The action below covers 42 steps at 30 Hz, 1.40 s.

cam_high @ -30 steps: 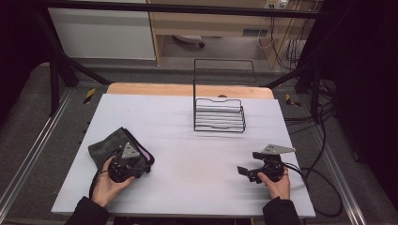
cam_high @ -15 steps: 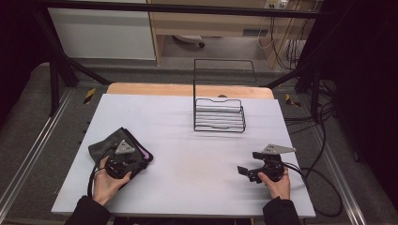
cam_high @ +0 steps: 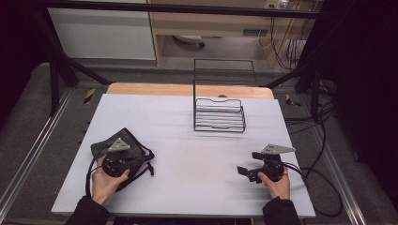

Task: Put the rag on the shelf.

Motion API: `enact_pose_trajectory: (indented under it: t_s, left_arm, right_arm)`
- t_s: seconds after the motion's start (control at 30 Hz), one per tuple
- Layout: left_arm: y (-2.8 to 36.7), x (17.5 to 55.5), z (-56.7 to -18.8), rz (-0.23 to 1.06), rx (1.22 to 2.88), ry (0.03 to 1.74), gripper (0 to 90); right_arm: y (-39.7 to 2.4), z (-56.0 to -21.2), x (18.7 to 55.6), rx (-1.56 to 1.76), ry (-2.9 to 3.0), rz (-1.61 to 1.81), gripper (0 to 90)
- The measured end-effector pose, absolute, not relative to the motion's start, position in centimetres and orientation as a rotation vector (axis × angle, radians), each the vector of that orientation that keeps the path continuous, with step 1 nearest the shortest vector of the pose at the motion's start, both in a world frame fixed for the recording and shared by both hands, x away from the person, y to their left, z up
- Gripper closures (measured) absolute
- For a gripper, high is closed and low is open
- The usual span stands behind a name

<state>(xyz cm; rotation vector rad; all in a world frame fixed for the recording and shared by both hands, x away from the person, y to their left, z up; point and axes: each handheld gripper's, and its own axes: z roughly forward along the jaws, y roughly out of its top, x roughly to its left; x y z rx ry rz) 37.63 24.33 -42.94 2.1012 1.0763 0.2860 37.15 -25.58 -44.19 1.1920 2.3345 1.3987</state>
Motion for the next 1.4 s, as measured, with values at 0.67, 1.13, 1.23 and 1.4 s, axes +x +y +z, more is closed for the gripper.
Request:
enact_pose_trajectory:
  t_s: [0.67, 1.13, 1.23, 1.4]
  left_arm:
    - [21.5, 36.9, -43.3, 0.327, 2.245, 1.003, 56.5]
    - [20.0, 36.6, -43.1, 0.347, 2.271, 1.043, 42.2]
    - [19.7, 36.5, -43.5, 0.375, 2.267, 1.069, 42.8]
    - [19.9, 36.4, -43.9, 0.466, 2.235, 1.104, 59.5]
  right_arm:
    - [-25.6, -44.1, 37.1, 1.194, 2.331, 1.405, 1.8]
    - [-25.7, -44.1, 37.1, 1.189, 2.33, 1.413, 1.9]
    - [-25.7, -44.1, 37.1, 1.189, 2.331, 1.413, 1.9]
    - [-25.7, -44.0, 37.1, 1.188, 2.322, 1.42, 1.8]
